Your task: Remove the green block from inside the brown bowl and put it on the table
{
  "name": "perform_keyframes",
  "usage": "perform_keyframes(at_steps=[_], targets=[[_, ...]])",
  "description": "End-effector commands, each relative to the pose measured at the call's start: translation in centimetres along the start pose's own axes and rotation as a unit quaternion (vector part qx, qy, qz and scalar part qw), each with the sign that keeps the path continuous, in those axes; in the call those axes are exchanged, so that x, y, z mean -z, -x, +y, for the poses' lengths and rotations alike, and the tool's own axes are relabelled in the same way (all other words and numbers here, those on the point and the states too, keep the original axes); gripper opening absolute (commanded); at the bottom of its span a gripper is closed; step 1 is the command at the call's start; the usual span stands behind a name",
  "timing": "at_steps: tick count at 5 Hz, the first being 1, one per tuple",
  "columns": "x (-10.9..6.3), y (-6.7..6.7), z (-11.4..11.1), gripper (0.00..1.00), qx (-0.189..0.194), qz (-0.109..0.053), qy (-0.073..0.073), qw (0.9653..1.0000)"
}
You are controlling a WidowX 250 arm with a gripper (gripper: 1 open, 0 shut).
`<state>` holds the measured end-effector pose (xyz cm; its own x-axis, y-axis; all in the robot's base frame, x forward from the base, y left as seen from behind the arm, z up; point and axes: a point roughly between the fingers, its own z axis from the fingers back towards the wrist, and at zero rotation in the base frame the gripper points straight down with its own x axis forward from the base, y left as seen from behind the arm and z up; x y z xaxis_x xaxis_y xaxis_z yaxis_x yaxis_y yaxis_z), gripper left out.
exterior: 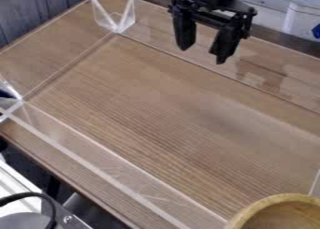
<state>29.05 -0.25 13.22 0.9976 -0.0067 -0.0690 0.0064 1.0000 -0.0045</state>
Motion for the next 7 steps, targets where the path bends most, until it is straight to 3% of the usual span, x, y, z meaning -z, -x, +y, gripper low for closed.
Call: perform_keyframes(at_steps=[1, 3, 4, 6, 7], targets=[[1.3, -0.1, 0.1, 1.00, 0.002, 0.012, -0.001, 0.9999], [4.7, 0.0, 0.5, 1.00, 0.010, 0.018, 0.007, 0.9998], [5.8, -0.4, 1.1, 1.00, 0.022, 0.007, 0.015, 0.9996], [7.3, -2.3, 1.7, 1.00, 0.041, -0.017, 0.012, 0.9990], [7.0, -2.8, 1.9, 1.00, 0.040, -0.030, 0.013, 0.9987]])
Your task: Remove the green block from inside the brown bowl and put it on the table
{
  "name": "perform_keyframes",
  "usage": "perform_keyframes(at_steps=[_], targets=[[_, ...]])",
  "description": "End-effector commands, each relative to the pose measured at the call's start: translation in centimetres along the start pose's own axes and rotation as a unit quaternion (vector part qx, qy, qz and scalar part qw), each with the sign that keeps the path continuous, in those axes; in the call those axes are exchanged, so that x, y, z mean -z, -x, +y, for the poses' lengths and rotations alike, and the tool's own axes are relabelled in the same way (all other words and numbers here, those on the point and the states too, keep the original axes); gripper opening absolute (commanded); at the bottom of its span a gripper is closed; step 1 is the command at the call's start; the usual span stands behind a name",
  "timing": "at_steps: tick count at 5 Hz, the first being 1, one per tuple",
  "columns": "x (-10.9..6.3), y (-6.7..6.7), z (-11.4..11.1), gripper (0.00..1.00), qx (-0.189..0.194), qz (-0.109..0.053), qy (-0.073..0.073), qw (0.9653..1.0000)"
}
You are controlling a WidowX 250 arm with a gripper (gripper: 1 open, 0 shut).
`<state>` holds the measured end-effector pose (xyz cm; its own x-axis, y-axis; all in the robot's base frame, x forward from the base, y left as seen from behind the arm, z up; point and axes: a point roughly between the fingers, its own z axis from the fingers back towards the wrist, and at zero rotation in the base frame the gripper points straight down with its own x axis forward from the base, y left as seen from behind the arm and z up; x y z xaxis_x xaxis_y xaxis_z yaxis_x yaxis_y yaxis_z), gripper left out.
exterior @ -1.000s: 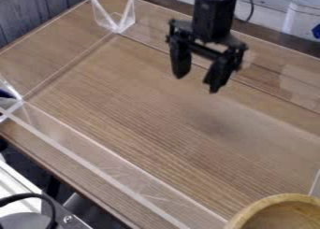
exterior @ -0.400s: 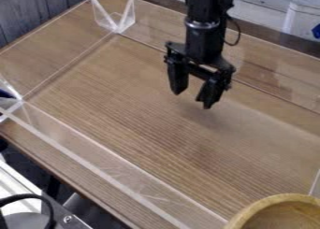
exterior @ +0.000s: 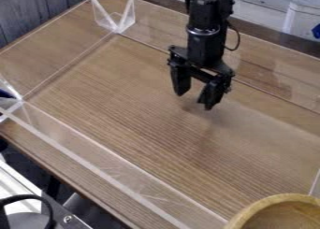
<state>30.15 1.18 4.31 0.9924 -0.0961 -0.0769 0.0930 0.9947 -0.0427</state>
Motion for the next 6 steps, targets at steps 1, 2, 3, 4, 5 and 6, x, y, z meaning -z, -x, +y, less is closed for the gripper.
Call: perform_keyframes(at_steps=[1, 2, 3, 4, 5, 6], targets=[[-1.7, -1.5, 0.7, 1.00, -0.006, -0.040, -0.004, 0.9992], [-1.3, -1.9, 0.9, 1.00, -0.008, -0.041, -0.004, 0.9991], [-1.3, -2.0, 0.9, 1.00, -0.009, -0.045, -0.004, 0.9989], [-2.3, -1.6, 0.7, 1.00, -0.008, -0.055, -0.004, 0.9984], [-3.2, -1.2, 0.5, 1.00, -0.008, -0.064, -0.005, 0.9979], [-2.7, -1.5, 0.6, 1.00, -0.007, -0.063, -0.009, 0.9979]])
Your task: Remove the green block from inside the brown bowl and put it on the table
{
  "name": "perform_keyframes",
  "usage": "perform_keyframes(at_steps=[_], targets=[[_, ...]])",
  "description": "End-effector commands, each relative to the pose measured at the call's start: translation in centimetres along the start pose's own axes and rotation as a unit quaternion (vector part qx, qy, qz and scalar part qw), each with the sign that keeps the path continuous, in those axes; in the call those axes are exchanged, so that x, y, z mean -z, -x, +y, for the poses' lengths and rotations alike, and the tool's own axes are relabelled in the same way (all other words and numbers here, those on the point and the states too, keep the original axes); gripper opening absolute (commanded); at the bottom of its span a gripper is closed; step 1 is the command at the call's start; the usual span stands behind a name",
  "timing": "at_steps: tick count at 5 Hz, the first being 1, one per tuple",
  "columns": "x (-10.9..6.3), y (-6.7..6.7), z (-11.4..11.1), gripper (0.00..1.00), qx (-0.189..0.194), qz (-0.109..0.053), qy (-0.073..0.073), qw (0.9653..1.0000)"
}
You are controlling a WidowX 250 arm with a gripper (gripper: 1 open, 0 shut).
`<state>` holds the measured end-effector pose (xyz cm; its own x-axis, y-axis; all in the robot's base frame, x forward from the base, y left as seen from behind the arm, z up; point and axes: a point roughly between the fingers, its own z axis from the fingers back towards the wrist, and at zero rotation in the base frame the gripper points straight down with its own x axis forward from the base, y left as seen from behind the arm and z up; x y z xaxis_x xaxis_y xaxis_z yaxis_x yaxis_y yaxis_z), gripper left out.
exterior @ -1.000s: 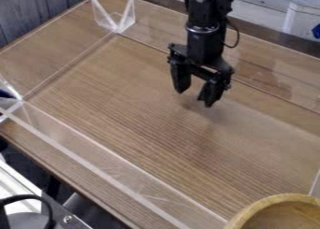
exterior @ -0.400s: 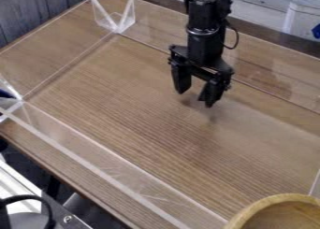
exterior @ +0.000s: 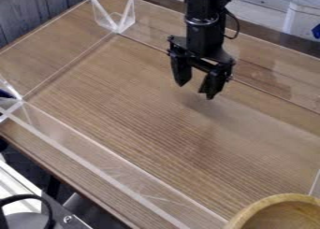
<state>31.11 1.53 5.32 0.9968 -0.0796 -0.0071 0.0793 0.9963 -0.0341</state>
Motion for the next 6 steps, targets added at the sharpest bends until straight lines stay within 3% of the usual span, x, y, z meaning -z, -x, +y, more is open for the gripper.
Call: perform_keyframes(at_steps=[1, 2, 5, 6], targets=[[-0.7, -1.1, 0.4, 1.00, 0.000, -0.019, -0.006, 0.9998], [-0.3, -1.3, 0.5, 1.00, -0.001, -0.018, -0.010, 0.9998], [-1.7, -0.6, -0.1, 1.00, 0.001, -0.032, -0.008, 0.9995], [-1.4, -0.8, 0.0, 1.00, 0.001, -0.030, -0.009, 0.9995]])
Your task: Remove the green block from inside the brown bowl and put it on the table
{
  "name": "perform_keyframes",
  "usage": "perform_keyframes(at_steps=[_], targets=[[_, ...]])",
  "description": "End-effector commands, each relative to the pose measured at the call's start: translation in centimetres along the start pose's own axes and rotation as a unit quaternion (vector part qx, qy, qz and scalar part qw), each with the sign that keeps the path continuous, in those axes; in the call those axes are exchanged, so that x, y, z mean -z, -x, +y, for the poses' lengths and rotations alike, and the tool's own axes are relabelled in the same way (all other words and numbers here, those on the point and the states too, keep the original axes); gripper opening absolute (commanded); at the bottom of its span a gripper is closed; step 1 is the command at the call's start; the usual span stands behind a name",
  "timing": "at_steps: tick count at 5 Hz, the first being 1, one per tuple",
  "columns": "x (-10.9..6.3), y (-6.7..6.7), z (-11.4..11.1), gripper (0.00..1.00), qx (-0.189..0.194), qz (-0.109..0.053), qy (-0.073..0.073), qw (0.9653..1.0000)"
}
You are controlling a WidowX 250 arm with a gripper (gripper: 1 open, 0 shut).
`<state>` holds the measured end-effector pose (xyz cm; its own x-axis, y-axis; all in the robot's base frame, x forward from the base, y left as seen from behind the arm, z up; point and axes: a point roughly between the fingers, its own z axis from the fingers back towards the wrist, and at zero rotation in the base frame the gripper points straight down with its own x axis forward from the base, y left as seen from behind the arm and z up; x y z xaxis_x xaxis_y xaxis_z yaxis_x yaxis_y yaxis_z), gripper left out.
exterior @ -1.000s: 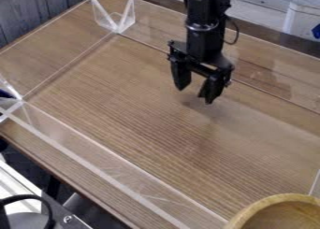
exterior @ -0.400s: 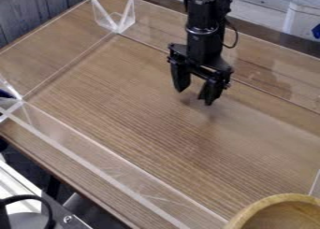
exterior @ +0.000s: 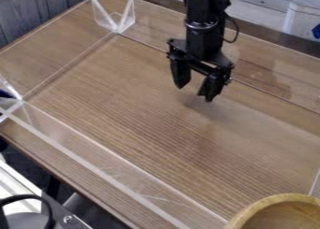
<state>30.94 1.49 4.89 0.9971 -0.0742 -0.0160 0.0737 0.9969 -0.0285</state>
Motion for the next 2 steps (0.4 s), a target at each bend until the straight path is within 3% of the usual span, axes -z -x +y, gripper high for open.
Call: perform_keyframes(at_steps=[1, 2], targets=[[-1.00, -1.39, 0.16, 1.00, 0.004, -0.027, -0.008, 0.9996], [-0.72, -1.61, 0.18, 0.00, 0.002, -0.028, -0.007, 0.9996]])
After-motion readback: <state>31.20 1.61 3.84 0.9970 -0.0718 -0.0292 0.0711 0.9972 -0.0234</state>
